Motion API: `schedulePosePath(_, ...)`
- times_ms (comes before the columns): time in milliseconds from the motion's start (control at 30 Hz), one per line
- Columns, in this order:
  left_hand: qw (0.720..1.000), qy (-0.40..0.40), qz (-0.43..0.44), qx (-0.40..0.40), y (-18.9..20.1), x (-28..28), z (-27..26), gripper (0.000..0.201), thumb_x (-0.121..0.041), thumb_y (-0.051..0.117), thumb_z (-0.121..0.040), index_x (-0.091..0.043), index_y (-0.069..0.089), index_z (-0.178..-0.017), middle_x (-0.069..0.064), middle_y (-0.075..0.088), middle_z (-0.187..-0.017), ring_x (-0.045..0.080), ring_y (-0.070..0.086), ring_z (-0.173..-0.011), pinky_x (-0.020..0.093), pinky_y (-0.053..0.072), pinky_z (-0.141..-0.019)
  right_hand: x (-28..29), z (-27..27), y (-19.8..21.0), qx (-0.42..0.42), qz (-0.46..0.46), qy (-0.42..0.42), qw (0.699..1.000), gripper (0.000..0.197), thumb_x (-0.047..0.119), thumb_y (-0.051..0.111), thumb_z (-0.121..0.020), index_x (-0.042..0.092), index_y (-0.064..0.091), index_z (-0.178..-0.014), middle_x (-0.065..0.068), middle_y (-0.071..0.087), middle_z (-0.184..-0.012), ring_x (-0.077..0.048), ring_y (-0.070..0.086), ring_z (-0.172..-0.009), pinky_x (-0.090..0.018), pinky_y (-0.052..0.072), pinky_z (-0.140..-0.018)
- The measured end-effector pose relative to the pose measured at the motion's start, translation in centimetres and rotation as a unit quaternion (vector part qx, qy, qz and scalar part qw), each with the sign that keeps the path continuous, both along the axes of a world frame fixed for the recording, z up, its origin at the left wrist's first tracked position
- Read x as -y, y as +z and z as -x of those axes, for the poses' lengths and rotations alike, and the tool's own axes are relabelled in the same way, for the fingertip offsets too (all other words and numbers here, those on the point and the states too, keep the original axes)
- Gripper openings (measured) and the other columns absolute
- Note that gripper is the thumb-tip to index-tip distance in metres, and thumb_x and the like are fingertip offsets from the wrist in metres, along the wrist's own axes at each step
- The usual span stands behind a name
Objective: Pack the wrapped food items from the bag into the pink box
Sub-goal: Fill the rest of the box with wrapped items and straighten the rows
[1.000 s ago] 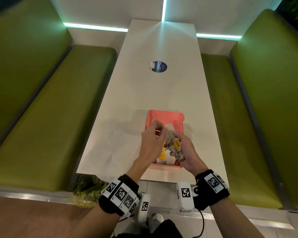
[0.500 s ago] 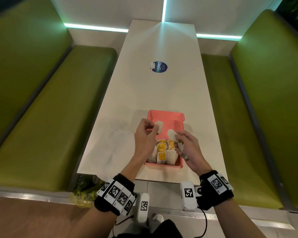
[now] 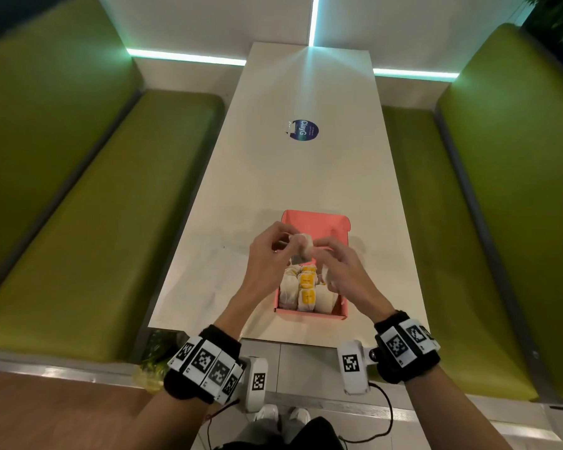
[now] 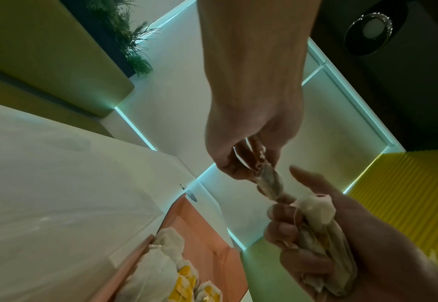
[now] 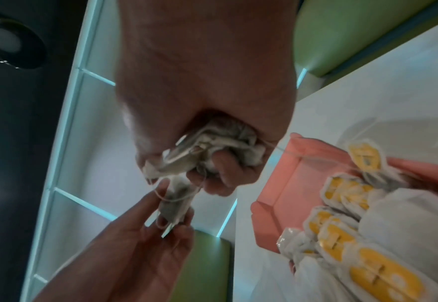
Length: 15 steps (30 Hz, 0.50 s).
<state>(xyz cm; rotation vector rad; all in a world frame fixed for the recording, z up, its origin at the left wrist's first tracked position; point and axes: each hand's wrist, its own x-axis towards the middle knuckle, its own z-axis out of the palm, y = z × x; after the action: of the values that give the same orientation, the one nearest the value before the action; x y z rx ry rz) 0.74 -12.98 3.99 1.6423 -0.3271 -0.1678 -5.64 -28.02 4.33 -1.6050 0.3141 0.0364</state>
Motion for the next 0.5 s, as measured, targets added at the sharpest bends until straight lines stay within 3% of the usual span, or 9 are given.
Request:
schedulePosePath(67, 1.000, -0.018, 0.019, -0.004, 0.4, -0.1, 0.2, 0.006, -0.007, 0.066, -0.093, -0.013, 0.066, -0.091, -0.012, 0.065, -0.072, 0.007, 0.059, -0.062, 0.021, 0.047, -0.058, -0.7, -0.1, 0.3, 0.040, 0.033, 0.003, 0.999, 0.013, 0.019, 0.062, -0.097, 0.008, 0.070, -0.094, -0.001, 0.065, -0.072, -0.007, 0.045, -0.052, -0.016, 0.035, -0.044)
schedulePosePath(133, 0.999, -0.019, 0.043, -0.020, 0.5, -0.5, 0.2, 0.005, -0.010, 0.066, -0.094, -0.011, 0.065, -0.099, -0.001, 0.068, -0.081, 0.012, 0.062, -0.067, 0.029, 0.051, -0.058, -0.9, -0.2, 0.4, 0.057, 0.022, -0.017, 0.998, 0.017, 0.014, 0.061, -0.096, 0.006, 0.068, -0.083, -0.014, 0.067, -0.078, -0.008, 0.044, -0.051, -0.015, 0.034, -0.044)
schedulePosePath(200, 0.998, 0.007, 0.052, -0.031, 0.0, -1.1, 0.4, 0.009, -0.014, 0.063, -0.096, -0.011, 0.063, -0.105, 0.007, 0.069, -0.093, 0.018, 0.066, -0.078, 0.036, 0.054, -0.061, -1.0, 0.0, 0.6, 0.062, -0.014, -0.037, 0.997, 0.021, 0.010, 0.060, -0.097, 0.003, 0.062, -0.077, -0.022, 0.071, -0.085, -0.006, 0.042, -0.044, -0.016, 0.032, -0.041)
schedulePosePath(233, 0.998, 0.024, 0.045, -0.024, -0.3, -1.5, 0.7, 0.007, -0.015, 0.061, -0.097, -0.013, 0.062, -0.104, 0.005, 0.069, -0.097, 0.020, 0.067, -0.085, 0.037, 0.055, -0.063, -1.0, 0.1, 0.8, 0.064, -0.022, -0.040, 0.997, 0.022, 0.008, 0.059, -0.097, 0.002, 0.060, -0.076, -0.023, 0.072, -0.087, -0.004, 0.042, -0.041, -0.015, 0.031, -0.040)
schedulePosePath(333, 0.997, 0.044, 0.008, 0.067, -0.7, -2.2, 2.1, 0.007, -0.023, 0.059, -0.094, -0.023, 0.059, -0.101, -0.008, 0.065, -0.101, 0.015, 0.063, -0.092, 0.033, 0.055, -0.068, -0.9, 0.3, 1.3, 0.068, -0.030, -0.043, 0.996, 0.025, 0.007, 0.057, -0.098, -0.013, 0.055, -0.083, -0.021, 0.074, -0.089, -0.003, 0.035, -0.036, -0.015, 0.027, -0.036)
schedulePosePath(433, 0.982, 0.006, -0.038, 0.184, -1.2, -2.4, 3.1, 0.020, -0.020, 0.067, -0.090, -0.021, 0.061, -0.109, -0.003, 0.059, -0.109, 0.016, 0.060, -0.093, 0.024, 0.051, -0.066, -0.9, 0.6, 1.4, 0.064, -0.054, -0.052, 0.995, 0.026, 0.007, 0.057, -0.098, -0.017, 0.052, -0.088, -0.021, 0.073, -0.088, -0.005, 0.029, -0.035, -0.017, 0.025, -0.035)
schedulePosePath(500, 0.977, -0.011, -0.056, 0.204, -1.8, -2.2, 3.3, 0.021, -0.016, 0.068, -0.091, -0.016, 0.065, -0.111, -0.001, 0.057, -0.112, 0.018, 0.060, -0.094, 0.023, 0.050, -0.067, -1.2, 0.8, 1.5, 0.060, -0.068, -0.054, 0.994, 0.025, 0.006, 0.057, -0.098, -0.015, 0.052, -0.087, -0.018, 0.074, -0.085, -0.007, 0.027, -0.036, -0.017, 0.023, -0.035)
